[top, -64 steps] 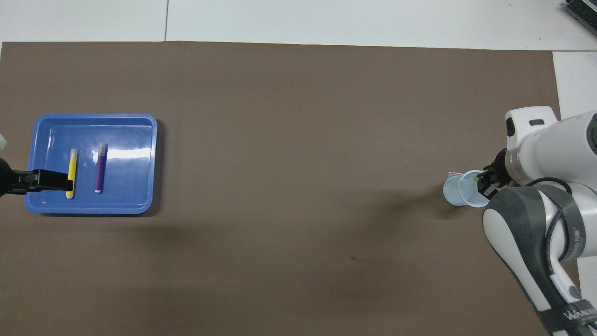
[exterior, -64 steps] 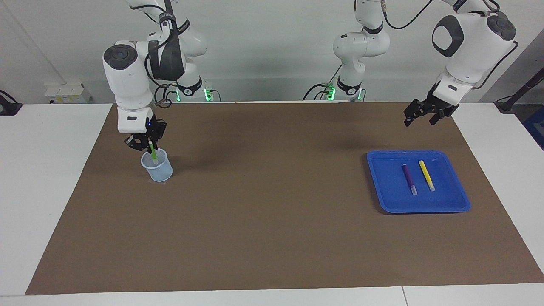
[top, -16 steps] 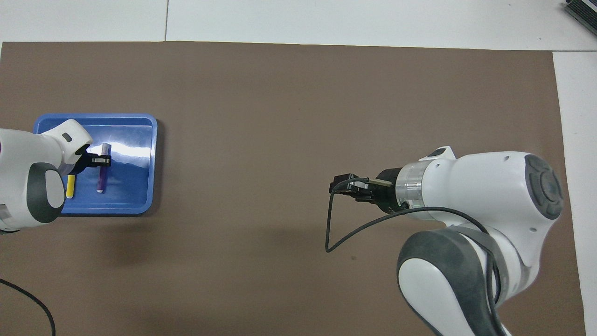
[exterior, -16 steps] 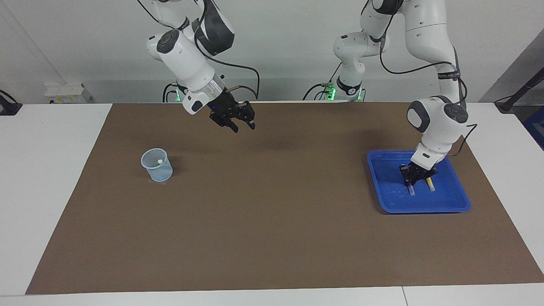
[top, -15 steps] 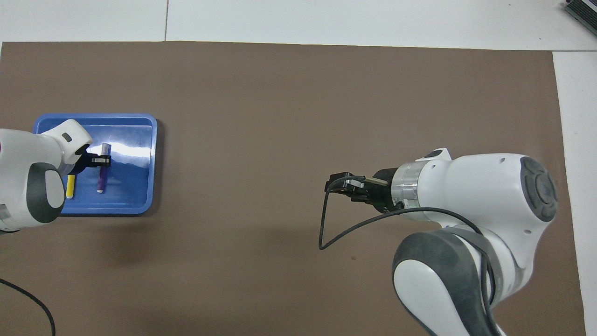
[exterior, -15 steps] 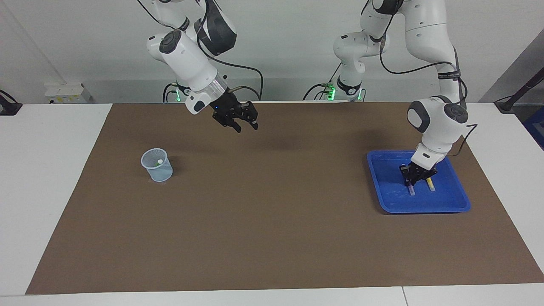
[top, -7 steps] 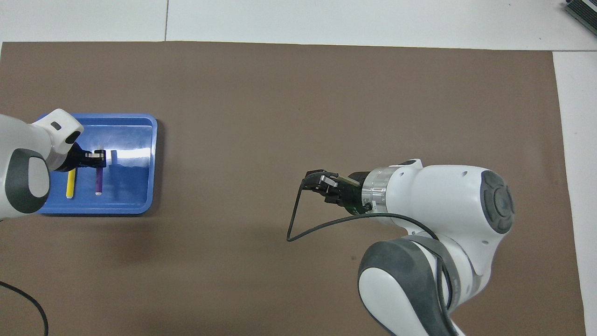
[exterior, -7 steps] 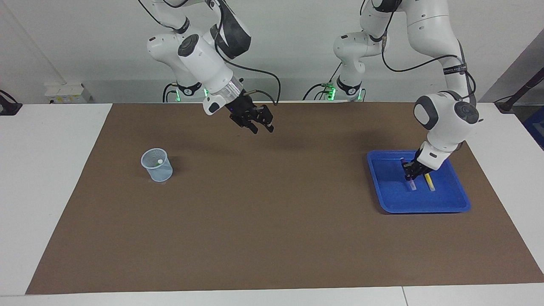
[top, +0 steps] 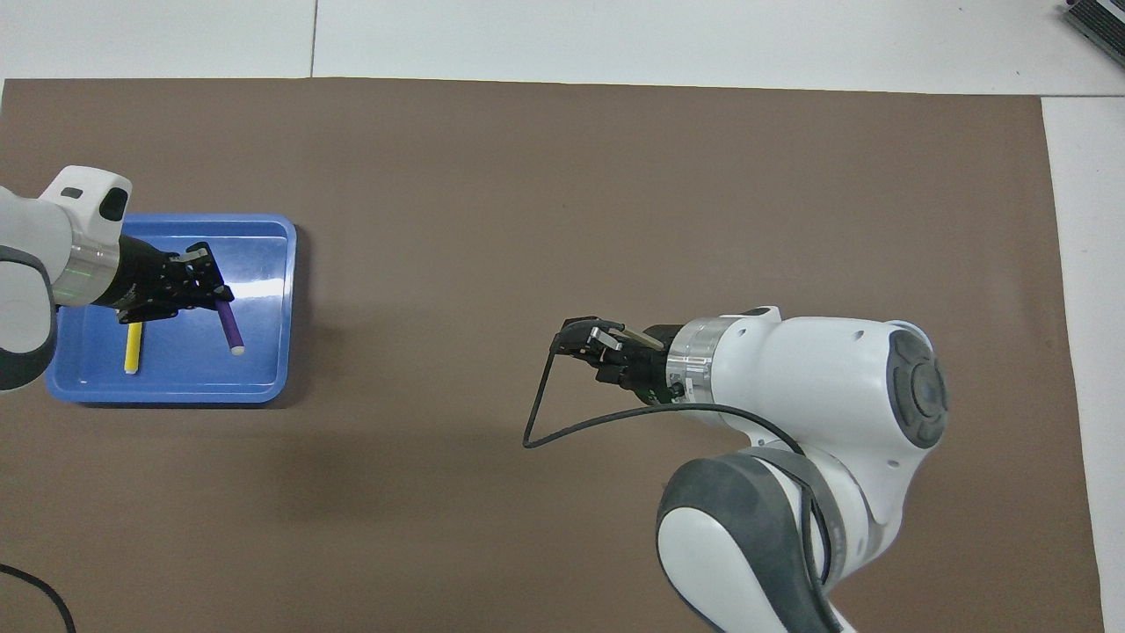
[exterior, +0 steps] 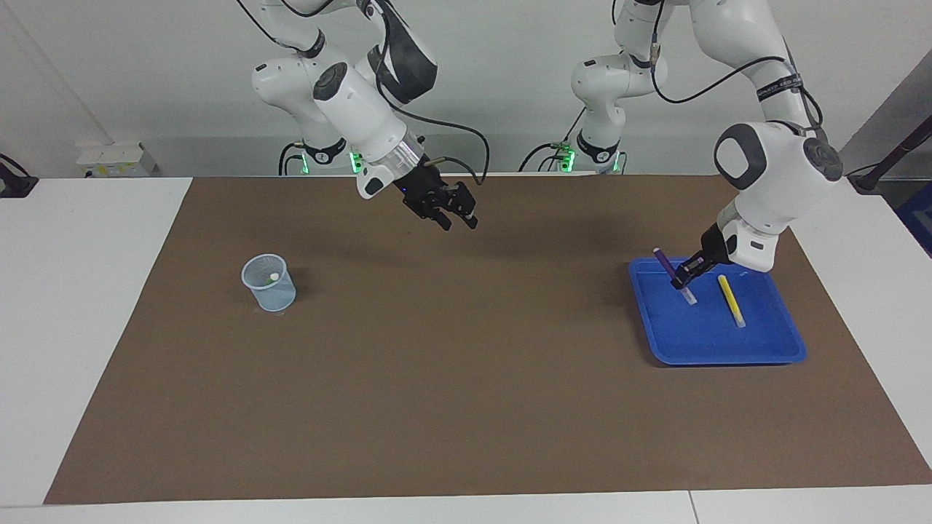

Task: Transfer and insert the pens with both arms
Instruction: 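Grasp the purple pen with the left gripper while the right gripper advances, then lift the purple pen toward the right gripper while the right gripper approaches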

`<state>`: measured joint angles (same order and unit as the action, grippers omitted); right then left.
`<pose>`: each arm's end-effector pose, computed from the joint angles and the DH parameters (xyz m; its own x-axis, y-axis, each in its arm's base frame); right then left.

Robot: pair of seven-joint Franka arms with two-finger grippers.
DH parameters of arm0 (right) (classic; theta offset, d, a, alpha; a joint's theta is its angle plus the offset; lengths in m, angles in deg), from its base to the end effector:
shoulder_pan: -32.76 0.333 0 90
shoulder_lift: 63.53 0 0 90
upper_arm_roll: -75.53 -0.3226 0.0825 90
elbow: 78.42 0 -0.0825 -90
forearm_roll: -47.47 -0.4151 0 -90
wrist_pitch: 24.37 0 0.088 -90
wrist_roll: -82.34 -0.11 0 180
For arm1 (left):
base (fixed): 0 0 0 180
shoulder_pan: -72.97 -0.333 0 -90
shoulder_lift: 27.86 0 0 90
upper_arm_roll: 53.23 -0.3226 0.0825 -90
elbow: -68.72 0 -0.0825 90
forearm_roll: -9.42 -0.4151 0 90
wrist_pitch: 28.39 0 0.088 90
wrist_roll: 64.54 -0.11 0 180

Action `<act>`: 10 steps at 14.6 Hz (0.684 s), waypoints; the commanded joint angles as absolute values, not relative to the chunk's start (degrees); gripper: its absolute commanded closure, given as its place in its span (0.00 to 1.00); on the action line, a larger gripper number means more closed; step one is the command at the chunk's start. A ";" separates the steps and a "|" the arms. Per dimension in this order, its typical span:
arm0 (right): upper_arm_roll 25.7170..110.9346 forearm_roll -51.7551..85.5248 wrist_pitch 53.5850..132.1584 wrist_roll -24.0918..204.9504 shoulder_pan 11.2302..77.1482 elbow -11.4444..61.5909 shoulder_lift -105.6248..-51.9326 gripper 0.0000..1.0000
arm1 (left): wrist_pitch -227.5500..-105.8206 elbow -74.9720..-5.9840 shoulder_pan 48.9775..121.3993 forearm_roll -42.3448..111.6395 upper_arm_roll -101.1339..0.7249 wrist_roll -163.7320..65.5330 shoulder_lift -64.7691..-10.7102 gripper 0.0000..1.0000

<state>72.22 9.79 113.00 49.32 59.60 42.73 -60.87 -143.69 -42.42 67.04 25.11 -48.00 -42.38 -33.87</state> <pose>0.5083 0.3025 0.4597 0.9017 -0.4115 -0.1324 -0.4119 -0.7249 -0.5521 0.6084 -0.0082 0.4189 0.8664 0.4799 -0.1379 0.4992 -0.8398 0.2136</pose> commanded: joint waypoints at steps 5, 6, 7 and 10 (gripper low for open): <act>72.27 4.43 119.83 46.31 63.25 42.70 -62.55 0.28 | -134.93 -43.60 68.49 39.19 -48.13 -18.00 -29.09 1.00; 72.27 2.84 123.07 45.18 64.48 42.52 -63.34 0.26 | -133.70 -43.60 68.49 40.87 -48.13 -14.83 -28.65 1.00; 72.27 2.48 125.28 43.69 65.80 42.44 -63.70 0.25 | -133.42 -43.95 68.66 42.28 -48.13 -11.93 -28.12 1.00; 72.27 2.47 128.80 37.37 68.18 39.47 -66.24 0.25 | -134.03 -45.54 70.24 45.89 -48.13 -3.48 -25.93 1.00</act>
